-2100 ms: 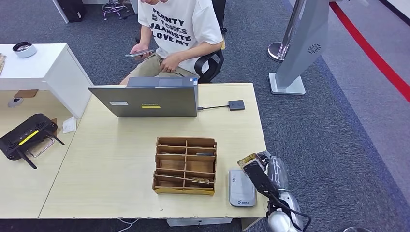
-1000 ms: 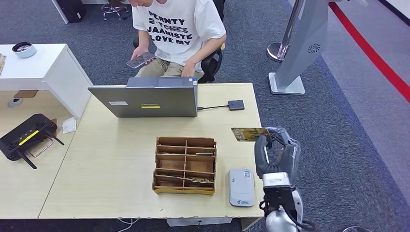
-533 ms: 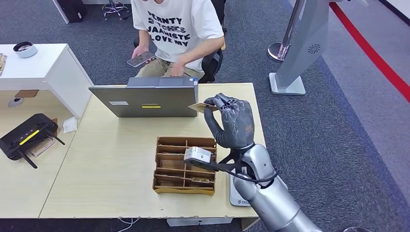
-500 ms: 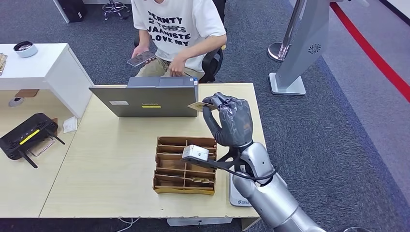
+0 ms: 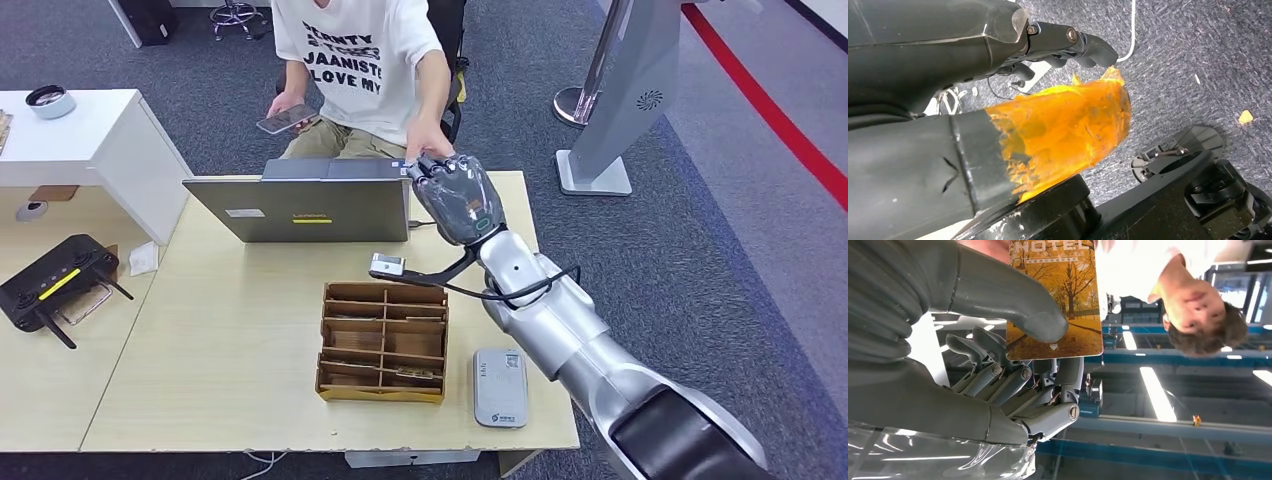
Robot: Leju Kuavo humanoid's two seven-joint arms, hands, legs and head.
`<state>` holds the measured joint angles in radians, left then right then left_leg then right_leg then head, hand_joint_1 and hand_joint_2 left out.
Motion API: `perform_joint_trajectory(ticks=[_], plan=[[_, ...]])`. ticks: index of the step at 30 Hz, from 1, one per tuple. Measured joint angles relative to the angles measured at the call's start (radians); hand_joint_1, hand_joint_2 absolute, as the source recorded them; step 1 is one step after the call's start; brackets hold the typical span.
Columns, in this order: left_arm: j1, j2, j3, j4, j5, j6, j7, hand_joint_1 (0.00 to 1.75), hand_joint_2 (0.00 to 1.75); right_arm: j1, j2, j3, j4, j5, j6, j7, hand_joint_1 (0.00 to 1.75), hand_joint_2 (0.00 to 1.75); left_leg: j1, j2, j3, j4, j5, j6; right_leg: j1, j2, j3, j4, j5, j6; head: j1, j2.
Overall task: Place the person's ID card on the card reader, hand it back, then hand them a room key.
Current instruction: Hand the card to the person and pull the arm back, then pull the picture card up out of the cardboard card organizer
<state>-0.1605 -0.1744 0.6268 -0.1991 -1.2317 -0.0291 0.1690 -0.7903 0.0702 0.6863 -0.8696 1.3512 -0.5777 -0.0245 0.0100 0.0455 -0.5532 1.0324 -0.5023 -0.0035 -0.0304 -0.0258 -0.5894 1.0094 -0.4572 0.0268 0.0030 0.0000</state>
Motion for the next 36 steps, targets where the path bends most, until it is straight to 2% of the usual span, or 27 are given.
perform_joint_trajectory(ticks=[7,11,15,24,31,36], plan=[[-0.002,0.000,-0.011,0.000,-0.008,-0.007,0.000,0.00,0.00,-0.060,0.000,0.012,0.093,0.064,-0.005,0.067,1.75,1.75,0.000,0.000,-0.001,0.000,0.000,0.000,0.000,0.000,-0.001,0.000,0.000,0.000,0.000,0.000],[-0.006,-0.001,-0.020,0.000,-0.010,-0.010,0.000,0.00,0.00,-0.107,0.000,0.006,0.144,0.099,-0.044,0.098,1.75,1.75,0.000,0.000,-0.001,0.000,0.000,0.000,0.000,0.000,-0.001,0.000,0.000,0.000,0.000,0.000],[-0.007,-0.002,-0.028,0.000,-0.007,-0.010,0.000,0.00,0.00,-0.123,0.001,-0.006,0.164,0.129,-0.056,0.109,0.00,1.75,0.000,0.000,-0.001,0.000,0.000,0.000,0.000,0.000,-0.001,0.000,0.000,0.000,0.000,0.000],[-0.010,-0.003,-0.029,0.000,0.006,-0.008,0.000,0.00,0.00,-0.118,0.010,-0.028,0.184,0.124,-0.061,0.116,0.00,1.75,0.000,0.000,-0.001,0.000,0.000,0.000,0.000,0.000,-0.002,0.000,0.000,0.000,0.000,0.000],[-0.010,-0.006,-0.029,0.000,0.015,0.000,0.000,0.00,0.00,-0.071,0.017,-0.068,0.133,0.076,-0.070,0.091,0.00,1.75,0.000,0.000,-0.001,0.000,0.000,0.000,0.000,0.000,-0.002,0.000,0.000,0.000,0.000,0.000],[-0.004,-0.009,-0.029,0.000,0.037,0.012,0.000,0.00,0.00,0.021,0.028,-0.121,-0.003,-0.043,-0.071,0.014,0.00,1.75,0.000,0.000,-0.001,0.000,0.000,0.000,0.000,0.000,-0.002,0.000,0.000,0.000,0.000,0.000]])
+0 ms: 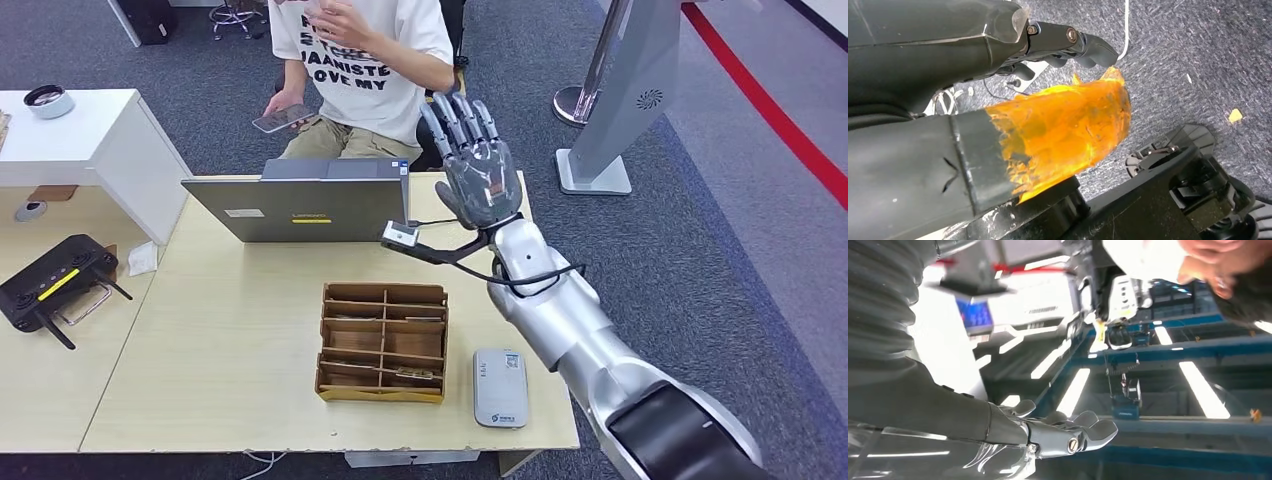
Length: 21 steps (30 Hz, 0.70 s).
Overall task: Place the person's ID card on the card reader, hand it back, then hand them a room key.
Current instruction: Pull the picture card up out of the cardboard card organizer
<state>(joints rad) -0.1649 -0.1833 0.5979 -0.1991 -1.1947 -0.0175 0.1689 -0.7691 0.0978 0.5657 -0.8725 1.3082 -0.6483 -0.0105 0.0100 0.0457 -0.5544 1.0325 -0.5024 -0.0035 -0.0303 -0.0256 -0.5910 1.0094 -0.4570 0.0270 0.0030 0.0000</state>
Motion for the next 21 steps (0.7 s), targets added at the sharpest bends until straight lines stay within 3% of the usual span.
perform_joint_trajectory(ticks=[5,11,21], plan=[[0.016,-0.002,0.002,0.000,0.039,0.027,-0.009,0.00,0.00,0.161,0.027,-0.030,-0.232,-0.249,0.012,-0.073,0.00,1.75,0.000,0.000,-0.001,-0.001,0.000,0.000,0.000,0.000,-0.001,0.000,-0.001,0.000,0.000,0.000],[0.048,-0.001,0.027,0.000,0.089,0.061,-0.031,0.00,0.00,0.375,0.053,-0.031,-0.511,-0.662,0.112,-0.154,0.00,1.75,0.000,0.000,-0.002,-0.001,-0.001,-0.001,0.000,0.000,-0.002,0.000,-0.001,0.000,0.000,0.000],[0.062,-0.001,0.047,0.000,0.094,0.064,-0.035,0.00,0.00,0.480,0.053,-0.026,-0.682,-0.698,0.125,-0.164,0.00,1.75,0.000,0.000,-0.002,-0.001,-0.001,-0.001,0.000,0.000,-0.002,0.000,-0.001,0.000,0.000,0.000]])
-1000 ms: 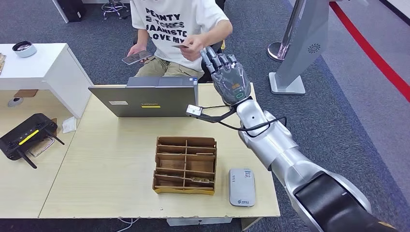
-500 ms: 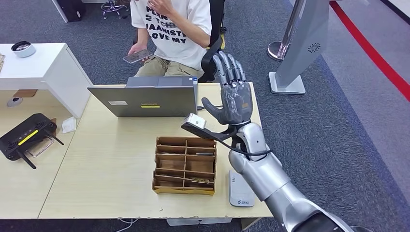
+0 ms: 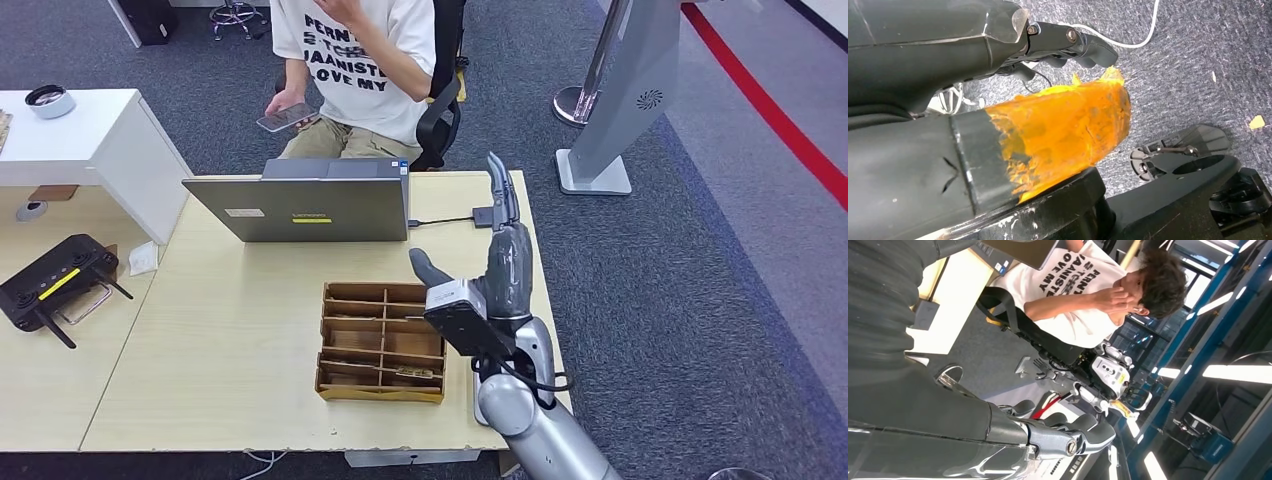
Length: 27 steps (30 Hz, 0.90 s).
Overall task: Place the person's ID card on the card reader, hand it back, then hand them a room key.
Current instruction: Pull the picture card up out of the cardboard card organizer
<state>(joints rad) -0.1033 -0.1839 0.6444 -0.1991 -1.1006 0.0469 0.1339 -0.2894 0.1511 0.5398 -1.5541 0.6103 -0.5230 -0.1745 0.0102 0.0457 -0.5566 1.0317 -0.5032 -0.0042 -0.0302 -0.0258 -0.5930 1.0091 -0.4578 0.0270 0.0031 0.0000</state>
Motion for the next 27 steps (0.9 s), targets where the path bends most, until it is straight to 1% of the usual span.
perform_joint_trajectory(ticks=[4,6,8,12,19,22,27], plan=[[0.000,0.000,0.004,0.000,0.001,0.000,0.000,0.00,0.00,0.007,0.000,0.000,-0.018,-0.003,0.001,0.000,0.00,1.75,0.000,0.000,0.000,0.000,0.000,0.000,0.000,0.000,0.000,0.000,0.000,0.000,0.000,0.000],[0.001,0.000,0.005,0.000,0.005,0.001,0.000,0.00,0.00,0.011,0.000,0.000,-0.024,-0.027,0.016,-0.001,0.00,1.75,0.000,0.000,0.000,0.000,0.000,0.000,0.000,0.000,0.000,0.000,0.000,0.000,0.000,0.000],[0.003,0.000,0.009,0.000,0.017,0.006,-0.004,0.00,0.00,0.027,0.000,0.002,-0.035,-0.097,0.059,-0.003,0.00,1.75,0.000,0.000,0.000,0.000,0.000,0.000,0.000,0.000,0.000,0.000,0.000,0.000,0.000,0.000],[0.016,0.001,0.029,0.000,0.045,0.019,-0.023,0.00,0.00,0.090,-0.005,0.021,-0.072,-0.276,0.164,-0.003,0.00,1.75,0.000,0.000,0.000,0.000,0.000,0.000,0.000,0.000,-0.001,0.000,0.000,0.000,0.000,0.000],[0.034,0.004,0.066,0.000,0.068,0.032,-0.039,0.00,0.00,0.174,-0.053,0.065,-0.100,-0.493,0.297,-0.008,0.00,1.75,0.000,0.000,-0.001,0.000,-0.001,0.000,0.000,0.000,-0.001,0.000,-0.001,0.000,0.000,0.000],[0.035,0.006,0.078,0.000,0.070,0.036,-0.040,0.00,0.00,0.194,-0.075,0.081,-0.099,-0.555,0.344,-0.025,0.00,1.75,0.000,0.000,0.000,0.000,-0.001,0.000,0.000,0.000,0.000,0.000,-0.001,0.000,0.000,0.000],[0.036,0.008,0.085,0.000,0.070,0.037,-0.041,0.00,0.00,0.207,-0.103,0.103,-0.098,-0.579,0.370,-0.038,0.00,1.75,0.000,0.000,0.000,0.000,0.000,0.000,0.000,0.000,0.000,0.000,-0.001,0.000,0.000,0.000]])
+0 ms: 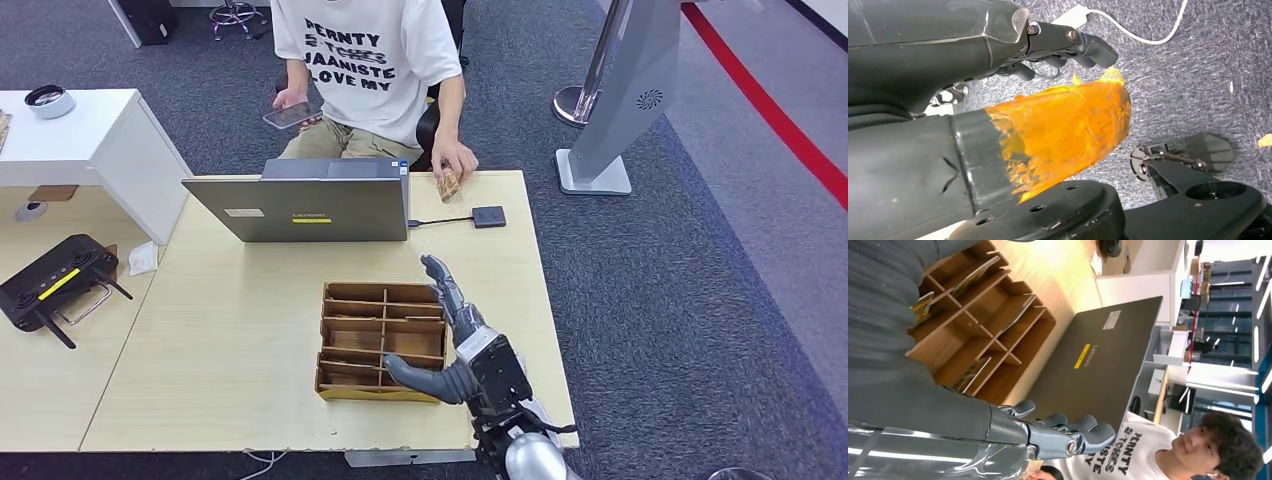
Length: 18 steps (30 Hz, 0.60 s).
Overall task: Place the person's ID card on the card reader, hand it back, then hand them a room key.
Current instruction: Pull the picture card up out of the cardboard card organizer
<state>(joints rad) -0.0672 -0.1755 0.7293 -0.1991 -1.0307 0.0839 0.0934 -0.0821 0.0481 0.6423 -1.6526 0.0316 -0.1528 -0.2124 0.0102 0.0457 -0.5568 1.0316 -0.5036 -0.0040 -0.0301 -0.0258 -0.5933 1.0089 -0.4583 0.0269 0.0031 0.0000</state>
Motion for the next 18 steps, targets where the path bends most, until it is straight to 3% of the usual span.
perform_joint_trajectory(ticks=[9,18], plan=[[0.000,0.000,0.010,0.000,0.000,0.000,-0.001,0.00,0.00,0.002,-0.024,0.023,0.000,0.040,-0.003,-0.008,0.00,1.75,0.000,0.000,0.000,0.000,0.000,0.000,0.000,0.000,0.000,0.000,0.000,0.000,0.000,0.000],[0.000,0.000,0.017,0.000,-0.011,-0.004,-0.002,0.00,0.00,-0.004,-0.031,0.072,0.010,0.602,-0.262,0.030,0.00,1.75,0.000,0.000,0.000,0.000,0.000,0.000,0.000,0.000,0.000,0.000,0.000,0.000,0.000,0.000]])
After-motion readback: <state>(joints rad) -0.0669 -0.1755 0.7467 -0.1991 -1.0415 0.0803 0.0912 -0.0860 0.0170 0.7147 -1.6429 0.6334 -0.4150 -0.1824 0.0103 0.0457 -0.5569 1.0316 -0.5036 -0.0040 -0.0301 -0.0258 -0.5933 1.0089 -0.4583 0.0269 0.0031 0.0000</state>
